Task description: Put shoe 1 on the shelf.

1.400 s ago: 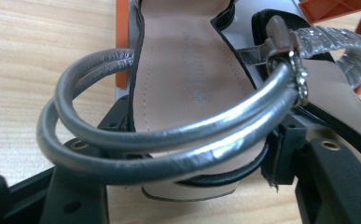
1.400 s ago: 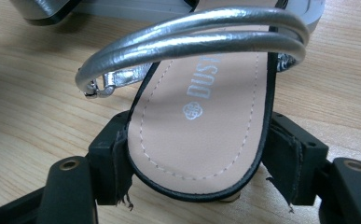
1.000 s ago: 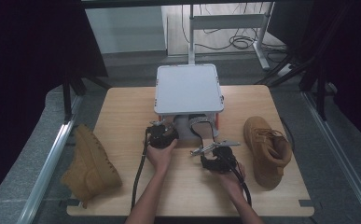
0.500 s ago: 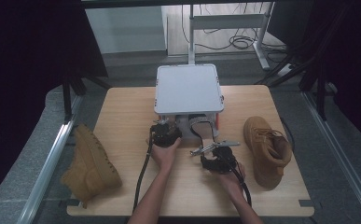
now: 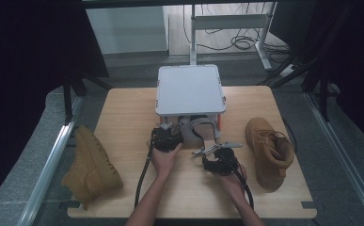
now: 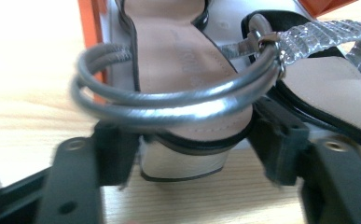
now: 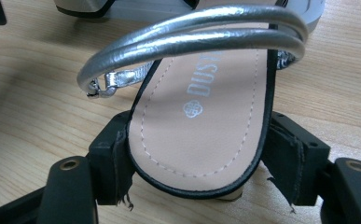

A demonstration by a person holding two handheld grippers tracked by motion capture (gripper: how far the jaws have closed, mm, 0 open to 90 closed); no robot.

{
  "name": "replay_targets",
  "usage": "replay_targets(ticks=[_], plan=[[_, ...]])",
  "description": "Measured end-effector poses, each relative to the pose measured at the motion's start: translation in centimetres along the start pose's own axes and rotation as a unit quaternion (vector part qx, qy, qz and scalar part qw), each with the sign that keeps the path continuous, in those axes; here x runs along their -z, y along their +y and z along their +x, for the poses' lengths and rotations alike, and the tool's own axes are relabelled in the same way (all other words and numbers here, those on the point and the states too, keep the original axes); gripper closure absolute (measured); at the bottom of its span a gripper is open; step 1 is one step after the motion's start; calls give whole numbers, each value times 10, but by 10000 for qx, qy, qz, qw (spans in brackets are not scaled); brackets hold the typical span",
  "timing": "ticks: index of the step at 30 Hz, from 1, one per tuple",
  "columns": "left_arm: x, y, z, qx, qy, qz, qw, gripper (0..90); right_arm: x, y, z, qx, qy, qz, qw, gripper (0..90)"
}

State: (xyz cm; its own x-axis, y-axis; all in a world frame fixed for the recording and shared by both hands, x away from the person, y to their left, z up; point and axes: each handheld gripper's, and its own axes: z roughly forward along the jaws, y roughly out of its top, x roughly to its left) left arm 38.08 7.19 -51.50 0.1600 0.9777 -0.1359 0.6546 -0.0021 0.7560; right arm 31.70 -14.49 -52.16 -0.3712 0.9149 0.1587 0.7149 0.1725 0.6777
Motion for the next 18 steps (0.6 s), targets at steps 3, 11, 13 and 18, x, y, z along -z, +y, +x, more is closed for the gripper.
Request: replay_targets(ticks=[3, 11, 13, 18], plan=[[0, -2, 1, 33, 19, -24, 10000, 395, 0, 0, 0, -12, -2, -5, 10000, 312], [-7, 1, -4, 209, 116, -127, 9996, 398, 1, 0, 0, -29, 16, 8, 10000, 312], [-8, 1, -5, 225, 132, -138, 9996, 397, 1, 0, 0, -37, 35, 18, 10000, 312], [-11, 3, -5, 247, 127, -147, 9995, 396, 8, -4, -3, -128, 223, -122, 9996, 308]])
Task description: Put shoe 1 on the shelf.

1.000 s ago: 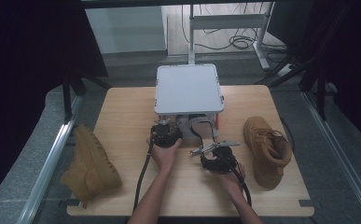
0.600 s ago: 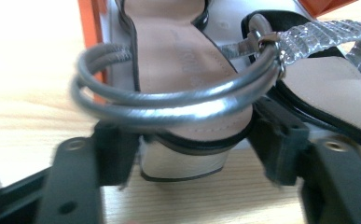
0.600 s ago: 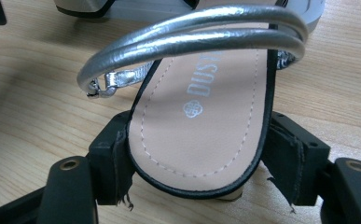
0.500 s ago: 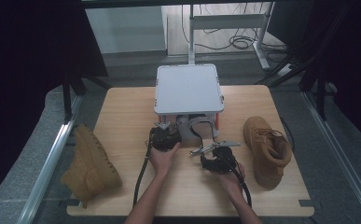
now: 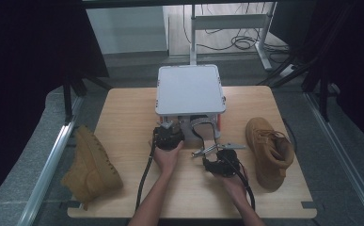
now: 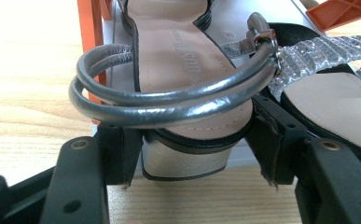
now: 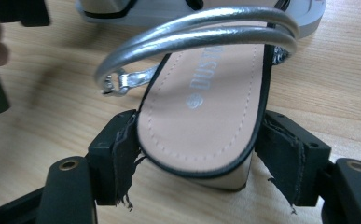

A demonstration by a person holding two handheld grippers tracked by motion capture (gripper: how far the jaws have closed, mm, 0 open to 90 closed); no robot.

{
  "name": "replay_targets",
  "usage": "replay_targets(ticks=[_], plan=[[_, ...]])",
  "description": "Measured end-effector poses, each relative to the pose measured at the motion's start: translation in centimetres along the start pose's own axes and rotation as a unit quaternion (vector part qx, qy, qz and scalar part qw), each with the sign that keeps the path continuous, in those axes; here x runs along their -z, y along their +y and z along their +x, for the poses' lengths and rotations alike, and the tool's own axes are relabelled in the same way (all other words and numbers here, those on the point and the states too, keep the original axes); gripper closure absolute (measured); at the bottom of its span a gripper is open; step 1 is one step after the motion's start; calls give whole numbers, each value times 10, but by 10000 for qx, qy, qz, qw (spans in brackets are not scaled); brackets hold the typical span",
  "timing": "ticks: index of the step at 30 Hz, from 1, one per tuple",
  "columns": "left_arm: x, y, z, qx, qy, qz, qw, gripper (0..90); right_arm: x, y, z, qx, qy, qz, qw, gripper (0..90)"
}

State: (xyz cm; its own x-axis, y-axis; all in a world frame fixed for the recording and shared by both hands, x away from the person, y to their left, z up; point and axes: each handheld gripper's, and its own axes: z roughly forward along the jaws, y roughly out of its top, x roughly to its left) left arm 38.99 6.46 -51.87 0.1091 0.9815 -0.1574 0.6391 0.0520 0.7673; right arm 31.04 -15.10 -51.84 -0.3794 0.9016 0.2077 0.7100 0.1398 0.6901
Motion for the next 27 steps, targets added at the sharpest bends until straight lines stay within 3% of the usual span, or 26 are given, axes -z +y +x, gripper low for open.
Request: replay_targets(ticks=[5, 10, 16, 19, 24, 27], plan=[[0, 0, 1, 1, -28, 20, 10000, 397, 4, -1, 4, 220, -69, 277, 9994, 284], [0, 1, 1, 0, -50, 40, 10000, 396, -6, 1, 8, 269, -293, 417, 9983, 264], [0, 1, 2, -11, -69, 60, 10000, 396, -17, 7, 9, 273, -529, 410, 9974, 309], [0, 1, 2, -11, -73, 63, 10000, 396, -18, 9, 13, 415, -661, 433, 9960, 330], [0, 1, 2, -12, -71, 66, 10000, 396, -13, 12, 11, 302, -719, 288, 9965, 364], [0, 2, 2, -9, -67, 73, 10000, 396, -13, 15, 12, 312, -732, 337, 9963, 365]])
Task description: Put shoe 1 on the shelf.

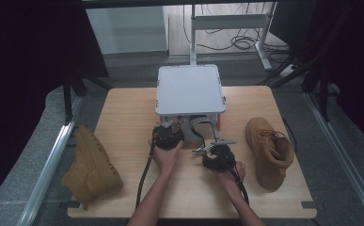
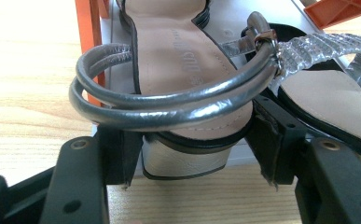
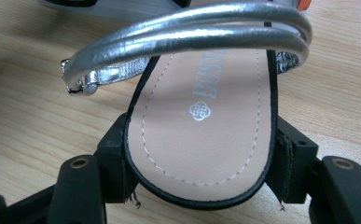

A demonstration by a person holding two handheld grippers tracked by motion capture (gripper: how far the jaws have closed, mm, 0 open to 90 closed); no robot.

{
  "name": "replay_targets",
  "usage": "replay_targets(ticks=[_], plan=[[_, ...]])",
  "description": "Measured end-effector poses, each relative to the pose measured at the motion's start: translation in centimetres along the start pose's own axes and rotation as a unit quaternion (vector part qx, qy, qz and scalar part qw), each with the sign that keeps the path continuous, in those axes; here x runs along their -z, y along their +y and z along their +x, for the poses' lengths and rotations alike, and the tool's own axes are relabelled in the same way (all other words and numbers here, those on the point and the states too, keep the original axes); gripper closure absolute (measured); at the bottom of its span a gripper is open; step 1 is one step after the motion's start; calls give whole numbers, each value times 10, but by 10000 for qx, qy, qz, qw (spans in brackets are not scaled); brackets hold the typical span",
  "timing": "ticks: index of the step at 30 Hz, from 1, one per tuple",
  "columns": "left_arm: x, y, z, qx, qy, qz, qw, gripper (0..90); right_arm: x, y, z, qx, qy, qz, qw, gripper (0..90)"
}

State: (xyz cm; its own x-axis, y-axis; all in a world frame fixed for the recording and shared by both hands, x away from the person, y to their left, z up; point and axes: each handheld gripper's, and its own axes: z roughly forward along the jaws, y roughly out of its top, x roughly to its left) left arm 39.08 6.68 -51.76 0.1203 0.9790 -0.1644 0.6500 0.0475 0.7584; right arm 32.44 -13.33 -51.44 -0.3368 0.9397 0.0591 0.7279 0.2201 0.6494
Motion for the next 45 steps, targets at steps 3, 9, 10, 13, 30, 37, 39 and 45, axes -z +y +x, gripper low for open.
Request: replay_targets(ticks=[3, 9, 10, 13, 30, 37, 39, 45], plan=[[0, 0, 0, -6, -5, 18, 10000, 396, 0, 4, 0, -38, 15, 51, 10000, 365], [0, 1, 0, -9, 4, 25, 10000, 396, 1, 16, -3, -132, 36, 79, 9999, 368], [0, 1, 0, -13, 5, 30, 10000, 397, 2, 18, -4, -163, 47, 73, 9998, 369], [0, 1, 0, -6, 1, 34, 10000, 396, 3, 24, -7, -317, 105, 20, 9994, 379], [0, 1, 1, -18, -20, 69, 10000, 397, -14, 45, -8, -599, 114, 0, 9981, 385], [0, 2, 1, 13, -41, 80, 10000, 397, -21, 56, -8, -784, 99, -51, 9969, 386], [0, 2, 1, 20, -47, 82, 10000, 397, -24, 57, -8, -830, 91, -57, 9965, 387], [0, 2, 1, 11, -37, 71, 10000, 397, -29, 63, -7, -898, 22, -108, 9959, 387]])
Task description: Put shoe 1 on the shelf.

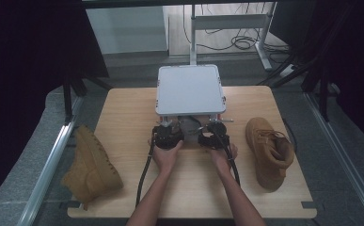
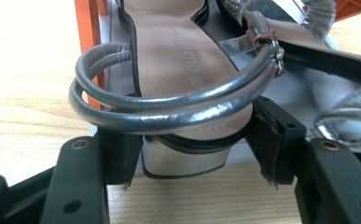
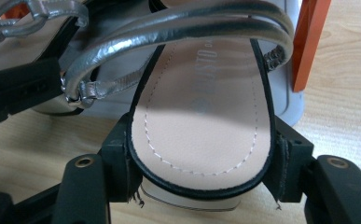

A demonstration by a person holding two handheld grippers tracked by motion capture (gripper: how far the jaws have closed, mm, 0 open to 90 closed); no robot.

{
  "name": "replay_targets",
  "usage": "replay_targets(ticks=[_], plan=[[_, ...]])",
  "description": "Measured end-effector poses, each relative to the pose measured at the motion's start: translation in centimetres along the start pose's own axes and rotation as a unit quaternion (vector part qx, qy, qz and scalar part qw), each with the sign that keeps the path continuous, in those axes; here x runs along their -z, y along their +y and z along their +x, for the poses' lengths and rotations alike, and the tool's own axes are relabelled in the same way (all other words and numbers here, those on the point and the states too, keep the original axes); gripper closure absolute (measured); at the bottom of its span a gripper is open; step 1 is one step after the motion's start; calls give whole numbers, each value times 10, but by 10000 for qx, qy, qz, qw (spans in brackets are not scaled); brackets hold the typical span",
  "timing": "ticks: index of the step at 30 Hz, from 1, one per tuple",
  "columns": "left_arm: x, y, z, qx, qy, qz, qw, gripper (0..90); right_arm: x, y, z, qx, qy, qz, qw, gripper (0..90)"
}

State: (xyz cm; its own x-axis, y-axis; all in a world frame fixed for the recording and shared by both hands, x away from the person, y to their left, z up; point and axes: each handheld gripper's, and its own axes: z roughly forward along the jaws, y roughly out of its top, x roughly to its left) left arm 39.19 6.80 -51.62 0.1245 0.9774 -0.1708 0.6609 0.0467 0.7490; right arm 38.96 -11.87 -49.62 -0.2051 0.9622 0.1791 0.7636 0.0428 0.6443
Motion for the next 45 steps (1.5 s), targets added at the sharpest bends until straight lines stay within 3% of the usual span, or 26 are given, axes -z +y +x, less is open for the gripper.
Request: replay_targets(ticks=[13, 14, 29, 45], plan=[[0, 0, 0, 1, 0, 7, 10000, 398, -11, 6, 0, -148, 0, -113, 9998, 389], [0, 0, 0, 4, -2, 8, 10000, 397, -12, 5, -1, -50, -40, -120, 9999, 388], [0, 0, 1, -14, -12, 32, 10000, 400, -21, 4, 4, -5, -190, -234, 9995, 387], [0, 0, 1, -22, -18, 34, 10000, 400, -28, 1, 9, 294, -326, -218, 9988, 371]])
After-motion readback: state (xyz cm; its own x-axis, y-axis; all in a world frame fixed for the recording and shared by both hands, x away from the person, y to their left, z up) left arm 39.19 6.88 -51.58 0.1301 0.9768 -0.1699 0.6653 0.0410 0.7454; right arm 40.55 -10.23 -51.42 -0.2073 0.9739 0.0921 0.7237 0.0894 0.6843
